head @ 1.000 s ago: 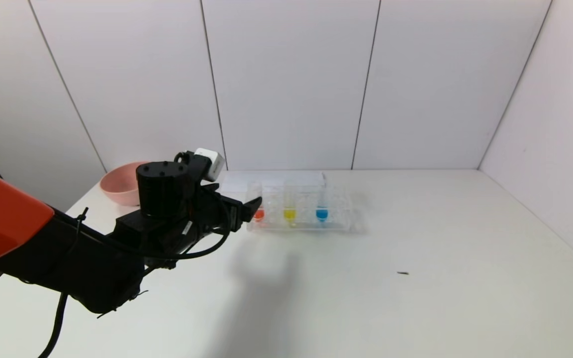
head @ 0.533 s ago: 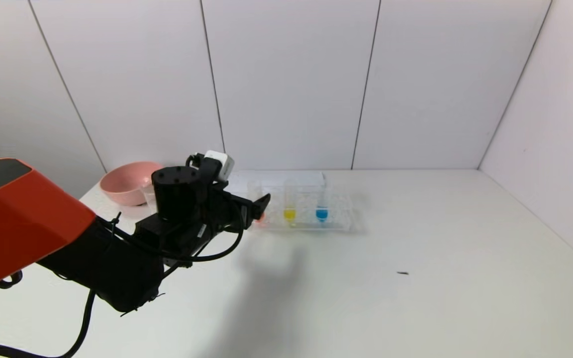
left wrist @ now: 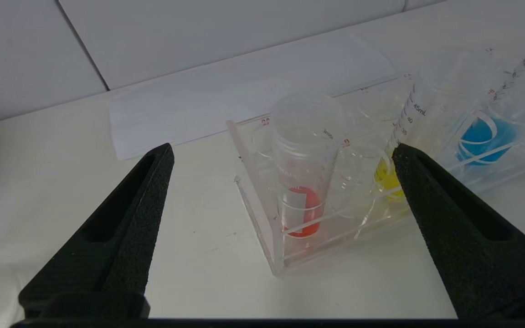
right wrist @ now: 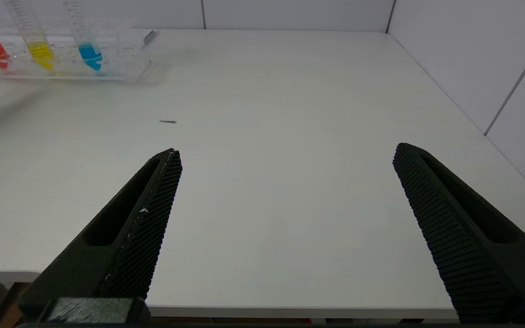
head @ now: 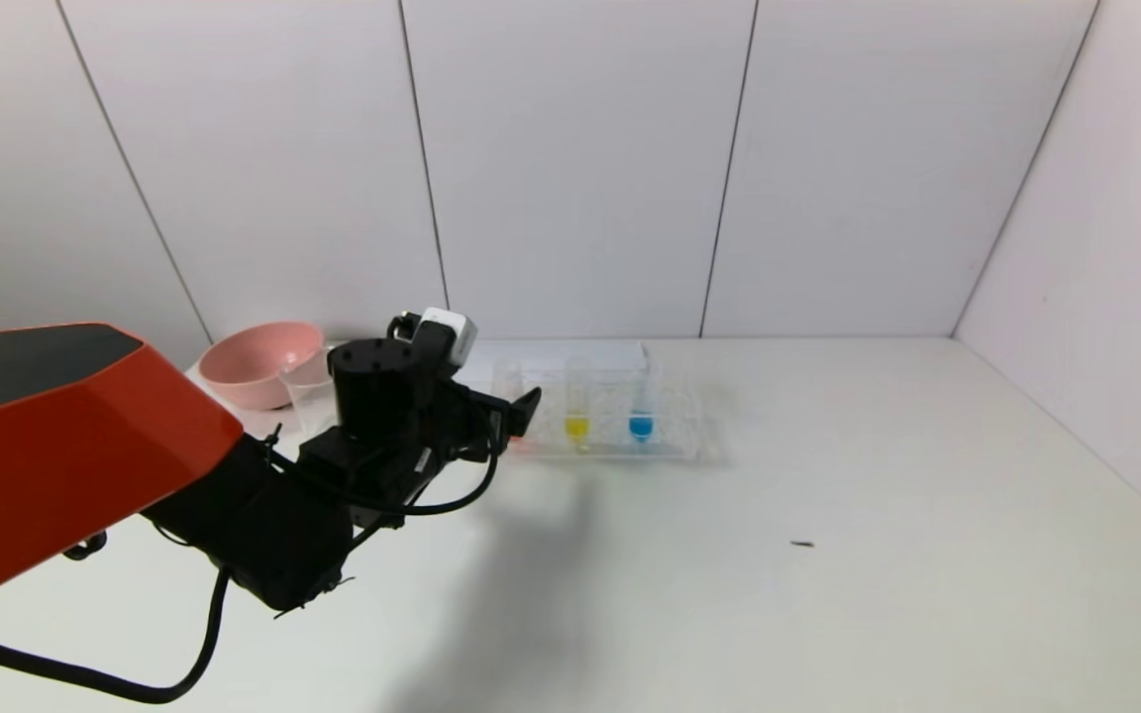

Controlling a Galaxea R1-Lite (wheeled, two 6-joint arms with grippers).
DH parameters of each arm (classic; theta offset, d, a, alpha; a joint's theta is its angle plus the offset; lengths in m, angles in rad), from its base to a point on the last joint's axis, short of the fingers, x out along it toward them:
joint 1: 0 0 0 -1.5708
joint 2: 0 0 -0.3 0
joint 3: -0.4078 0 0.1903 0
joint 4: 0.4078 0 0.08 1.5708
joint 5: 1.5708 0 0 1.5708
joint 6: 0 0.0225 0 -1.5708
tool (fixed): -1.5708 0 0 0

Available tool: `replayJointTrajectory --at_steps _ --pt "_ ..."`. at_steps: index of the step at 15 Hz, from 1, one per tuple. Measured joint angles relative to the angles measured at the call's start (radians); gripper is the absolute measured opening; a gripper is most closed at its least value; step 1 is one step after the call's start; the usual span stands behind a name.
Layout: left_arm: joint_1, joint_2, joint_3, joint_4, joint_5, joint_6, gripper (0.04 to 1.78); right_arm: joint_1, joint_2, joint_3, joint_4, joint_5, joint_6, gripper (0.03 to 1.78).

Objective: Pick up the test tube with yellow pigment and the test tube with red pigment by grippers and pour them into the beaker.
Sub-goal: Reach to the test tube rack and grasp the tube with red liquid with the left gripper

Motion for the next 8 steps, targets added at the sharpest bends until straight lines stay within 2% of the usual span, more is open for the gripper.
replayJointTrajectory --at_steps 8 --pt "0.0 0.048 -0.024 -0.034 0.002 -0.001 1.69 0.0 0.0 0.0 0.0 0.0 0.0 1.7"
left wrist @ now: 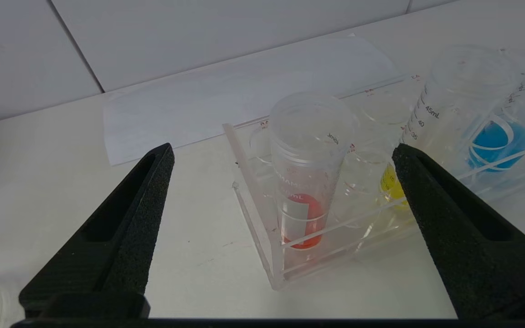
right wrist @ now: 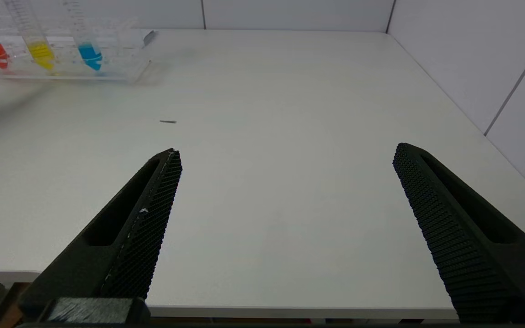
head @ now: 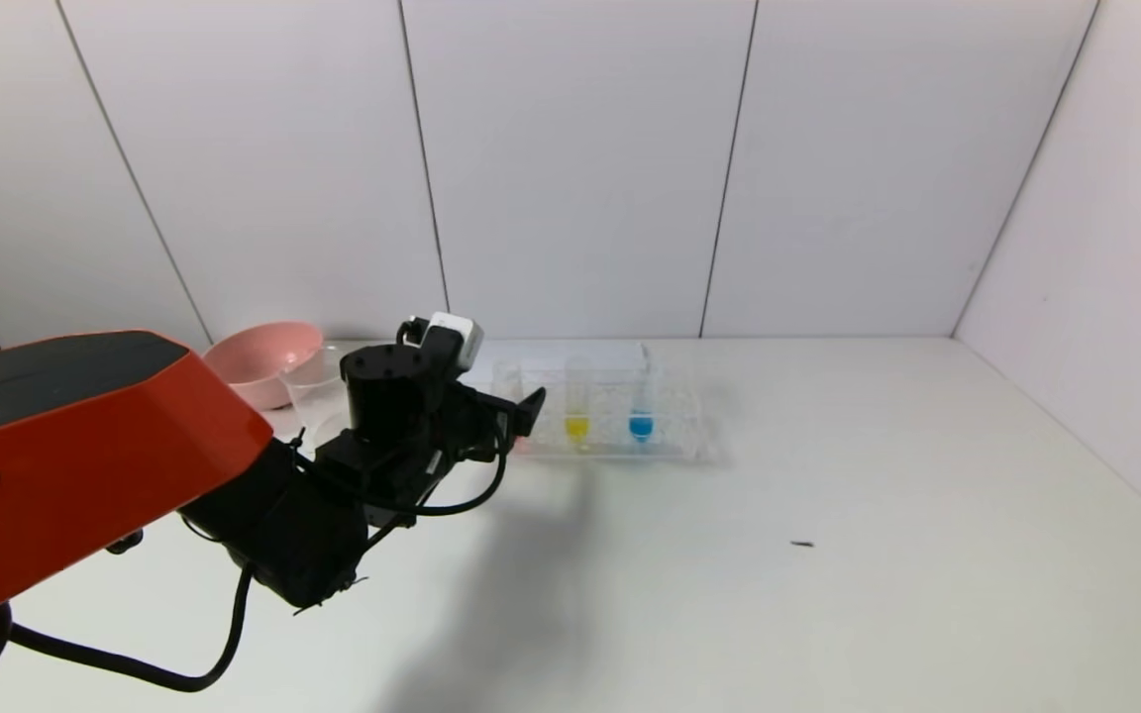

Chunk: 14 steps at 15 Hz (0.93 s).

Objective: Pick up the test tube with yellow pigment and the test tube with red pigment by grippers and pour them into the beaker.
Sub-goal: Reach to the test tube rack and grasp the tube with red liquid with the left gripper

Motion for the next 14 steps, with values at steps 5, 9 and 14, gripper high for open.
replayJointTrajectory --at_steps 5,9,14 --pt "0.0 0.015 -0.002 -0.027 -0.002 0.0 1.69 0.0 0.0 0.0 0.0 0.0 0.0 1.7" --pt "0.0 0.021 -0.004 -0.038 -0.002 -0.001 1.65 0.0 0.0 0.0 0.0 0.0 0.0 1.7" --pt "0.0 0.021 -0.003 -0.042 -0.003 0.0 1.08 0.0 0.0 0.0 0.0 0.0 0.0 1.7"
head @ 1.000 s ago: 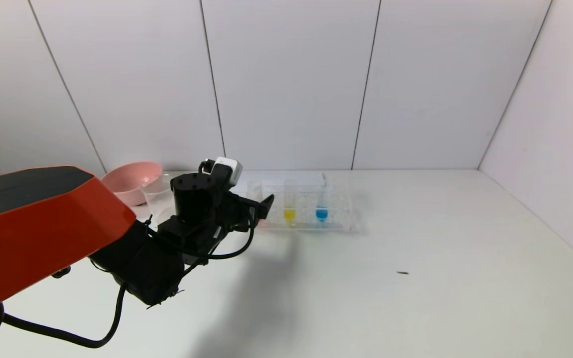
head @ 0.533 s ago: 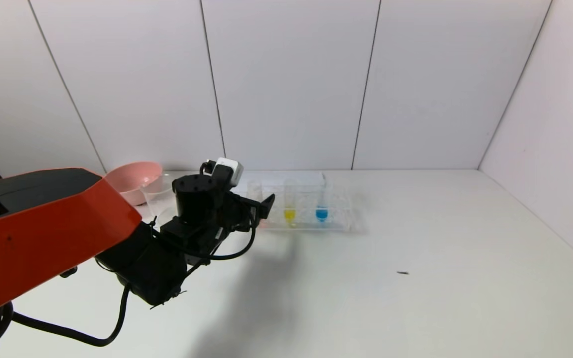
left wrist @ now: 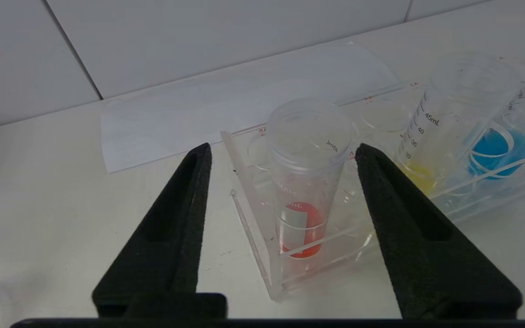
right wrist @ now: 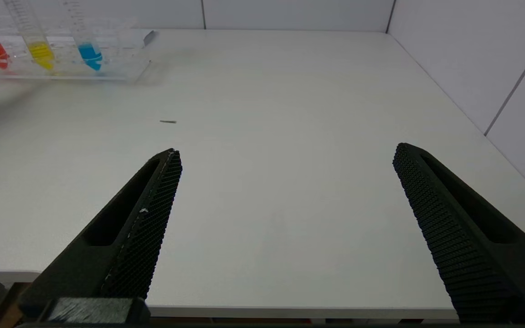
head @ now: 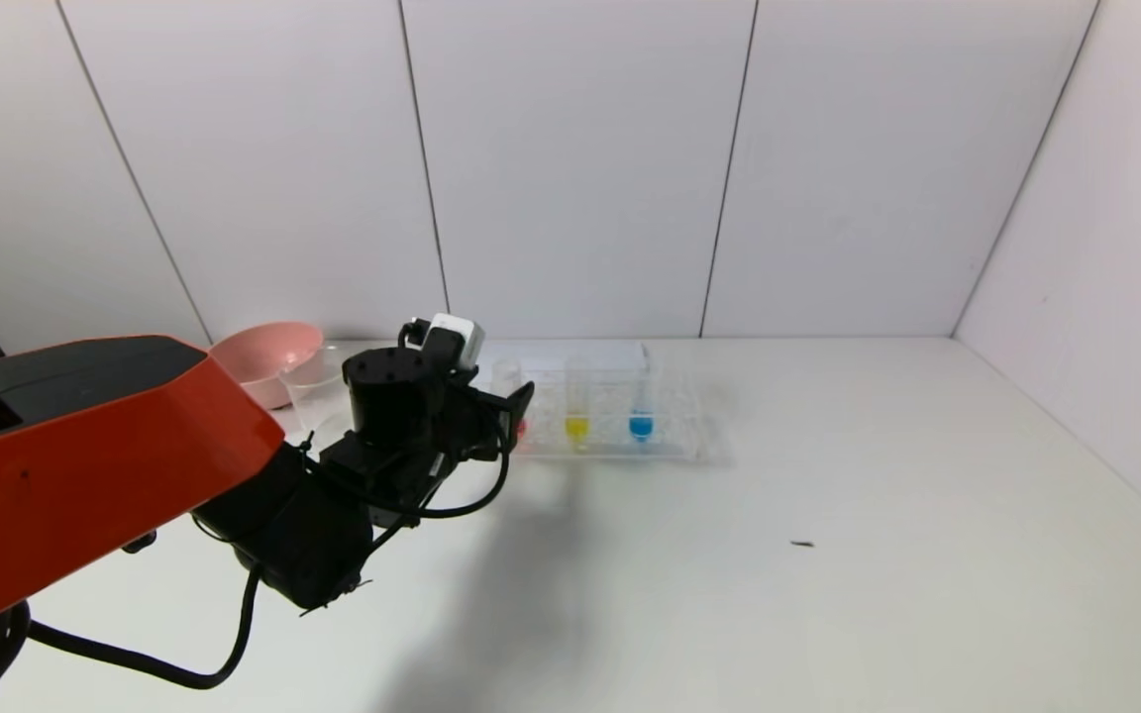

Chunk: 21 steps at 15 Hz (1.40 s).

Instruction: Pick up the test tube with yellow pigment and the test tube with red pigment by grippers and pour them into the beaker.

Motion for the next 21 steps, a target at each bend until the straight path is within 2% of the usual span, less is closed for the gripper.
replayJointTrajectory --at_steps 3,4,21 --pt "-0.003 0.001 0.0 0.0 -0.005 0.001 0.54 0.0 0.0 0.0 0.0 0.0 0.0 1.7" --pt "-0.002 0.001 0.0 0.0 -0.006 0.001 0.46 0.0 0.0 0.0 0.0 0.0 0.0 1.7" --pt "-0.006 -0.046 -0.025 0.041 0.0 0.006 0.44 0.0 0.0 0.0 0.0 0.0 0.0 1.7"
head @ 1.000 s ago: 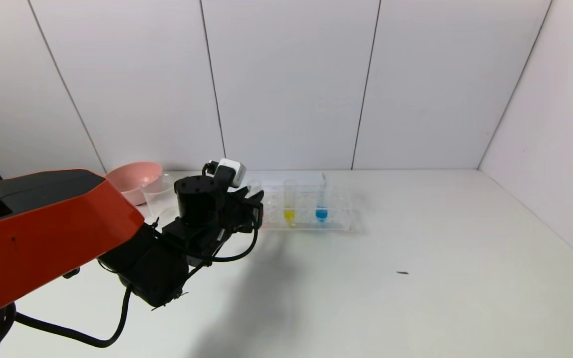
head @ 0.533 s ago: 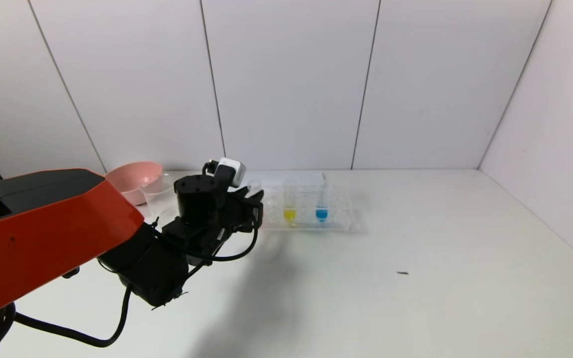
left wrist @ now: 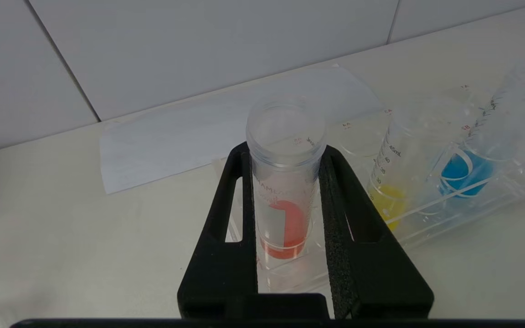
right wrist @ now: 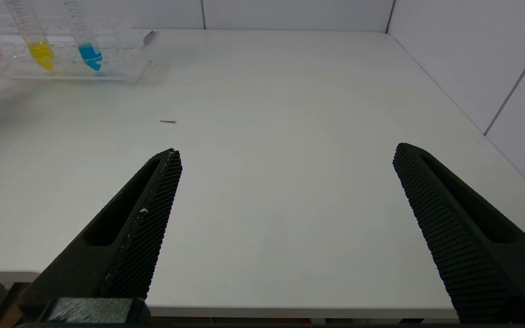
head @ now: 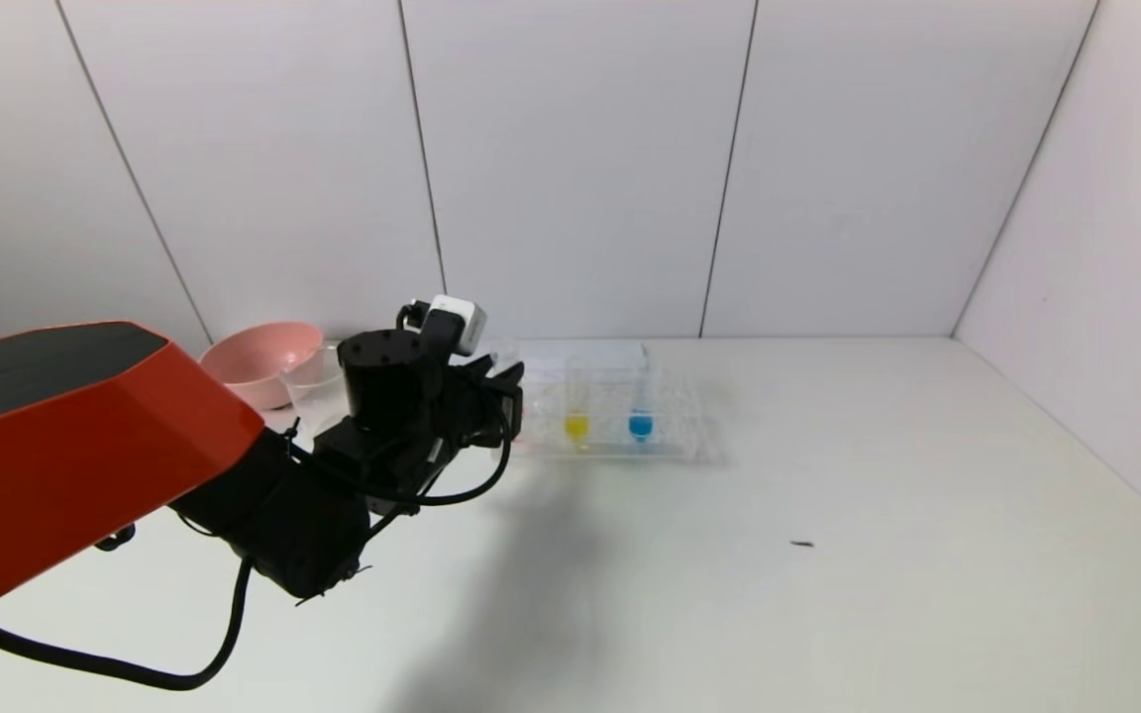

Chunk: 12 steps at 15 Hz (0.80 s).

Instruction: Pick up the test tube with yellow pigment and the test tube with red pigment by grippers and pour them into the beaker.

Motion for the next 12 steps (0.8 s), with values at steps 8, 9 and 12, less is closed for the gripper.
replayJointTrajectory --at_steps 8,9,12 --pt "-0.001 -0.064 -0.022 0.06 0.0 0.014 0.44 0.0 0.0 0.0 0.0 0.0 0.0 1.7" --pt "-0.001 -0.069 -0.022 0.061 0.0 0.02 0.44 0.0 0.0 0.0 0.0 0.0 0.0 1.7" --pt "-0.002 -0.085 -0.026 0.073 -0.003 0.026 0.44 0.0 0.0 0.0 0.0 0.0 0.0 1.7"
